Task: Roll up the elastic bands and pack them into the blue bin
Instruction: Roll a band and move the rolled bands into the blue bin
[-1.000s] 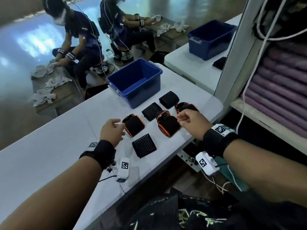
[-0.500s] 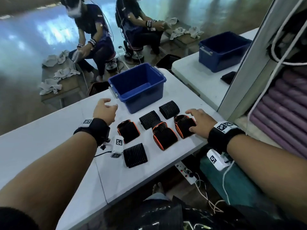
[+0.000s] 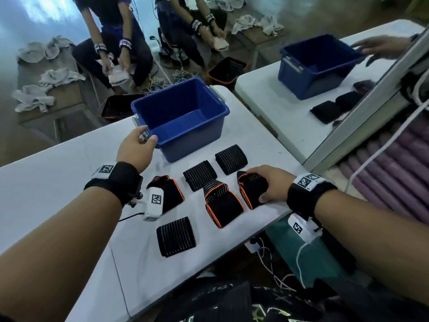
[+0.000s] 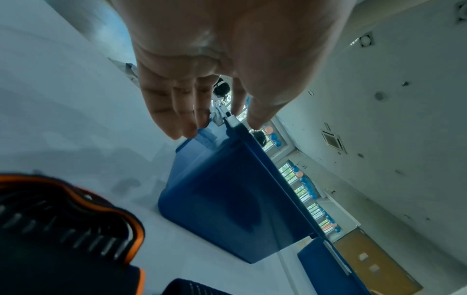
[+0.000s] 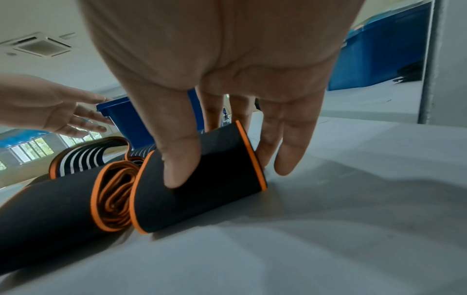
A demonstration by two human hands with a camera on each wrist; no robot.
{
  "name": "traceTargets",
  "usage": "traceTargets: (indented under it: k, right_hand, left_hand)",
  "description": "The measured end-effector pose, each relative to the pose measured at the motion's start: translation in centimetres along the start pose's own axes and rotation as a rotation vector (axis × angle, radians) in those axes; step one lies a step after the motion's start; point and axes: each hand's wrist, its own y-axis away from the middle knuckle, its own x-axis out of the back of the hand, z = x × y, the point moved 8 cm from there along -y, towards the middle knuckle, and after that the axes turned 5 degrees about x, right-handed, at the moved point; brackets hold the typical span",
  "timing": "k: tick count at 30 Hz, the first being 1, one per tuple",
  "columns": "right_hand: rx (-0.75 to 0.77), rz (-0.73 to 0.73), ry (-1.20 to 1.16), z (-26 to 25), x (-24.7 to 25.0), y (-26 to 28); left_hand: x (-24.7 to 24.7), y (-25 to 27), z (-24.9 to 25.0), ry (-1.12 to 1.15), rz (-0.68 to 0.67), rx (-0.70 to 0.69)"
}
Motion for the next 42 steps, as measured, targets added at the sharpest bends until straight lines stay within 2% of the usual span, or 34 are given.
traceTargets:
  k: [7,12,18,23,28,33,37,39,42]
  right_hand:
    - [-0.018,-0.083,0.064,0.5,-0.7,-0.8]
    - [-0.057,-0.065,0.11,0.1,-0.6,-0.9]
    - [-0.087,-0.064,0.048,0.0,-1.0,-1.0]
    - [-0.025,-0.089,0.069,-0.7,0.8,-0.9]
    - [0.151,-0.014,0.105,-5.3,7.0,-1.2]
    - [0.385,0.06,0.148,-12.8,13.8,-2.5]
    - [0.511,0.065,0.243,-18.7,16.8,-5.1]
    - [0.523,0.032,0.312,-20.8,17.2,-7.1]
    - [0.509,-0.123,0.39,-23.2,16.3,-10.8]
  left_hand:
    - [-0.1,-0.2,-1.2,0.118,0.012,-0.041]
    - [-0.2,-0.2,-1.5,0.205,-0.002,-0.043]
    - [-0.5,0.1,-1.5,0.23,0.004,-0.025]
    - [-0.4,0.3,-1.2,0.245,0.008,-0.008]
    - [-0.2,0.9,-0.7,0.237,0.025,0.02]
    - [-0.5,2.0,-0.6,0.249,0.042,0.061]
    - [-0.7,3.0,-0.8,0.307,0.049,0.102]
    - [-0.7,3.6,-0.9,0.325,0.049,0.115]
    - [-0.8,4.4,-1.2,0.333,0.056,0.139]
